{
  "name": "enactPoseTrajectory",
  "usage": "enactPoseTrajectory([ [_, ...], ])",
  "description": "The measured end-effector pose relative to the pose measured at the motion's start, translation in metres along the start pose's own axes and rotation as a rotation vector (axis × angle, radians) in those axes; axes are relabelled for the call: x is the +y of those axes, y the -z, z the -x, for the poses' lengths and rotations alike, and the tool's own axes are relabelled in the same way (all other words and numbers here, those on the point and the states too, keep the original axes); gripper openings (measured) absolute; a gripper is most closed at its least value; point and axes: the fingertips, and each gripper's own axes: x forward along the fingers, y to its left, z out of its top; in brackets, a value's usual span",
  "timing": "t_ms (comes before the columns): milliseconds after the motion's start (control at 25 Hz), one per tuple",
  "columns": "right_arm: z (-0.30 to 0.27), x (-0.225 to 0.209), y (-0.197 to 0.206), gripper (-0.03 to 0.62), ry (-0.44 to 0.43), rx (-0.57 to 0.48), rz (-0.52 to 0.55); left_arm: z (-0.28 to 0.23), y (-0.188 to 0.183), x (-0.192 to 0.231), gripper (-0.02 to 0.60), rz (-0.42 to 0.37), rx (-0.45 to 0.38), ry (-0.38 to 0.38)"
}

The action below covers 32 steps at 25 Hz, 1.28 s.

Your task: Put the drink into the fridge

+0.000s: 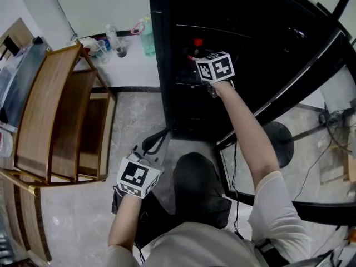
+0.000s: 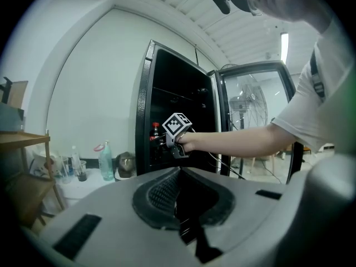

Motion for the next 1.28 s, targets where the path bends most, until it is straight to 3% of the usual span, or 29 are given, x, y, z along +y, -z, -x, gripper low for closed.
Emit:
enactPoseTrajectory([
  [240, 0.004, -0.004, -0.008, 0.375, -0.005, -0.020, -0.003, 0.010, -0.004, 0.004, 0.009, -0.007, -0.005, -0.013],
  [640, 0.040, 0.006, -0.009, 0.384, 0.029, -0.054, -0.005, 0.023, -0.011, -0.003, 0.009, -0.016, -0.035, 0.012],
  [880, 0.071, 0.026, -0.010, 0.336, 0.065, -0.093, 0.018, 0.037, -0.020, 0.000, 0.009, -0.019, -0.057, 0.019],
  [1280, 0.127, 0.066, -0.029, 0.157, 0.085, -0.195, 0.076, 0.040, -0.011, -0.002, 0.009, -0.009, -0.058, 0.060],
])
